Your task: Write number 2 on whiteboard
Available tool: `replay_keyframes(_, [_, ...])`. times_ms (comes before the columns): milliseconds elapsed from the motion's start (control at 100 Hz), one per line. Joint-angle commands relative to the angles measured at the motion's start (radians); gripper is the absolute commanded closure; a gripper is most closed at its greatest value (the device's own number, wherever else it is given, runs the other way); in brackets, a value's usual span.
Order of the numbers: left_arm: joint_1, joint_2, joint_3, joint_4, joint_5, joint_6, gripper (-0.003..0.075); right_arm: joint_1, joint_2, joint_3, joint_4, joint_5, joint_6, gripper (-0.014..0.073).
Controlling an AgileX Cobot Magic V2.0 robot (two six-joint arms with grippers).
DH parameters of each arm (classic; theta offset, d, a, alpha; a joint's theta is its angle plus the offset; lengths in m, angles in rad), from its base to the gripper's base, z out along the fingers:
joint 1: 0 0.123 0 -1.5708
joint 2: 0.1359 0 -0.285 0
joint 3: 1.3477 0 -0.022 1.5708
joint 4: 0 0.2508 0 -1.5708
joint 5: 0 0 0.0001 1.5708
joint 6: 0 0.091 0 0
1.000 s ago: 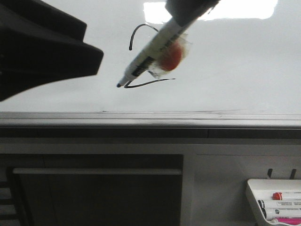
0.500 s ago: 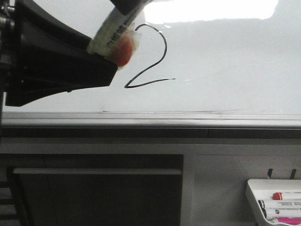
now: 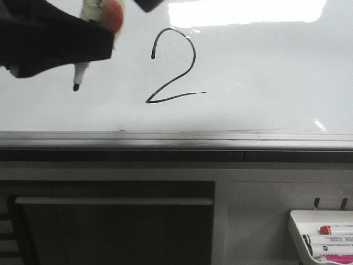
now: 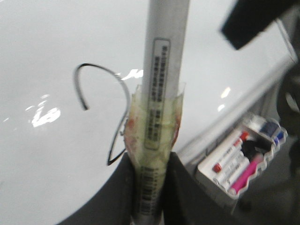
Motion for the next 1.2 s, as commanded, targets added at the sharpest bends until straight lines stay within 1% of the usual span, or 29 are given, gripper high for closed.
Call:
replay_keyframes(0, [-0.002,0.013,-0.045,-0.261,-0.054,-0.002,0.074,-0.051,-0.032,-0.053,-0.027,-0.041,0.022,0.0])
replay_keyframes(60, [-0.001,0.051,-0.063,-0.324,-0.045,0.009,0.074,-0.067,-0.039,-0.061,-0.027,-0.028,0.023,0.0016])
replay_keyframes(190, [0.008,0.147,-0.12,-0.35,-0.032,0.016,0.074,-0.069,-0.049,-0.06,-0.027,-0.018,0.023,0.0018])
replay_keyframes(250, [0.025,0.193,-0.154,-0.412,0.023,0.016,0.074,-0.069,-0.049,-0.06,-0.025,-0.009,0.023,0.0018])
replay_keyframes(300, [0.045,0.217,-0.174,-0.435,0.069,0.016,0.074,-0.069,-0.049,-0.06,-0.025,0.003,0.023,0.0018])
replay_keyframes(460, [0.09,0.249,-0.194,-0.435,0.085,0.016,0.074,-0.069,-0.049,-0.06,-0.025,0.02,0.023,0.0018])
replay_keyframes(550, [0.097,0.249,-0.194,-0.435,0.083,0.016,0.0738,-0.069,-0.049,-0.06,-0.025,0.018,0.023,0.0018])
replay_keyframes(610, [0.097,0.249,-0.194,-0.408,0.083,0.016,0.0731,-0.069,-0.049,-0.06,-0.025,0.018,0.023,0.0018])
replay_keyframes(660, [0.097,0.249,-0.194,-0.371,0.083,0.016,0.0694,-0.069,-0.049,-0.06,-0.025,0.018,0.023,0.0018])
replay_keyframes(710, [0.097,0.249,-0.194,-0.344,0.083,0.016,0.0617,-0.069,-0.049,-0.06,-0.025,0.018,0.023,0.0018])
replay_keyframes(750, [0.097,0.249,-0.194,-0.343,0.083,0.016,0.0524,-0.069,-0.049,-0.06,-0.025,0.018,0.023,0.0018])
replay_keyframes(760, [0.097,0.249,-0.194,-0.343,0.081,0.016,0.0489,-0.069,-0.049,-0.06,-0.025,0.018,0.023,0.0018])
replay_keyframes(780, [0.097,0.249,-0.194,-0.343,0.08,0.016,0.0454,-0.069,-0.049,-0.06,-0.025,0.018,0.023,0.0018])
replay_keyframes(800, [0.097,0.249,-0.194,-0.343,0.075,0.016,0.0387,-0.069,-0.049,-0.06,-0.025,0.018,0.023,0.0018])
replay_keyframes(820, [0.097,0.249,-0.194,-0.345,0.072,0.016,0.0343,-0.069,-0.049,-0.06,-0.025,0.018,0.023,0.0018])
replay_keyframes(850, [0.097,0.249,-0.194,-0.353,0.066,0.016,0.0307,-0.069,-0.049,-0.06,-0.025,0.018,0.023,0.0018])
replay_keyframes(860, [0.097,0.249,-0.194,-0.355,0.061,0.016,0.0279,-0.069,-0.049,-0.06,-0.025,0.018,0.023,0.0018])
replay_keyframes(890, [0.097,0.249,-0.194,-0.357,0.056,0.016,0.0256,-0.069,-0.049,-0.06,-0.025,0.018,0.023,0.0018])
replay_keyframes(930, [0.097,0.249,-0.194,-0.359,0.052,0.016,0.0247,-0.069,-0.049,-0.06,-0.025,0.02,0.023,0.0018])
replay_keyframes(1040, [0.097,0.242,-0.194,-0.359,0.059,0.016,0.026,-0.069,-0.049,-0.06,-0.025,0.035,0.023,0.0021])
replay_keyframes(1070, [0.097,0.231,-0.194,-0.355,0.071,0.016,0.0275,-0.069,-0.052,-0.06,-0.025,0.048,0.023,0.0043])
replay_keyframes(1100, [0.097,0.221,-0.194,-0.352,0.08,0.016,0.029,-0.069,-0.056,-0.06,-0.025,0.061,0.023,0.0091])
replay_keyframes(1130, [0.097,0.2,-0.194,-0.345,0.087,0.023,0.0323,-0.069,-0.062,-0.06,-0.025,0.073,0.023,0.0169])
replay_keyframes(1140, [0.097,0.196,-0.194,-0.343,0.09,0.026,0.0346,-0.069,-0.065,-0.06,-0.025,0.08,0.023,0.0221])
replay_keyframes(1150, [0.097,0.191,-0.192,-0.34,0.09,0.028,0.0358,-0.069,-0.067,-0.06,-0.025,0.083,0.023,0.0249])
replay_keyframes(1160, [0.097,0.18,-0.192,-0.335,0.09,0.033,0.0388,-0.069,-0.07,-0.06,-0.025,0.086,0.023,0.0278])
replay_keyframes(1170, [0.097,0.175,-0.19,-0.332,0.09,0.036,0.0403,-0.069,-0.076,-0.06,-0.025,0.091,0.024,0.0341])
replay_keyframes(1180, [0.097,0.162,-0.19,-0.326,0.092,0.041,0.0437,-0.071,-0.078,-0.06,-0.025,0.094,0.026,0.0374])
replay_keyframes(1190, [0.097,0.156,-0.187,-0.322,0.092,0.045,0.0455,-0.071,-0.084,-0.06,-0.025,0.099,0.026,0.0442])
